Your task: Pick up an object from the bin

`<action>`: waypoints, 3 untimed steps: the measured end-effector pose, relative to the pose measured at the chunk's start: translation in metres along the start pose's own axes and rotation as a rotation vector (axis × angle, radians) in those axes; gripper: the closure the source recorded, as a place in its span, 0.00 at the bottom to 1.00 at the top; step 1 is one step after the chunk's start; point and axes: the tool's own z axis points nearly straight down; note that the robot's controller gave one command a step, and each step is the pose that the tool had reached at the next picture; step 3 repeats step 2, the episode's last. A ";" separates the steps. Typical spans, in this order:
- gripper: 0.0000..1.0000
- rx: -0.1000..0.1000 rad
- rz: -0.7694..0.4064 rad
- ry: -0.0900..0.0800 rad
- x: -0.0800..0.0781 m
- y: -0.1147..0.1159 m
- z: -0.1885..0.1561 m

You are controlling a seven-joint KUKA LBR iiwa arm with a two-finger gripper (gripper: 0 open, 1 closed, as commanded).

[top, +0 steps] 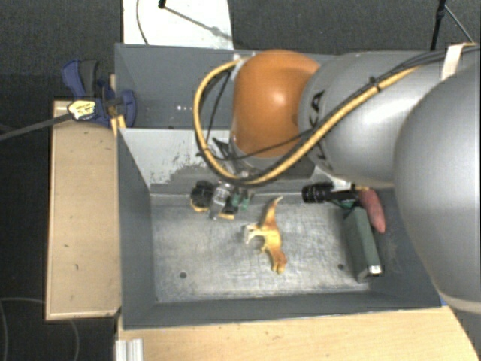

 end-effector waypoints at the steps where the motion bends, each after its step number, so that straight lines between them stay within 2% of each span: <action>1: 1.00 0.000 0.000 0.000 0.000 0.000 0.000; 2: 1.00 0.003 0.006 0.004 0.002 -0.003 -0.052; 3: 1.00 0.003 0.006 0.004 0.002 -0.003 -0.052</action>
Offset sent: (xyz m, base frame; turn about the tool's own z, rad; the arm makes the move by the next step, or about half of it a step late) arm -0.0039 -0.0035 0.1022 0.0176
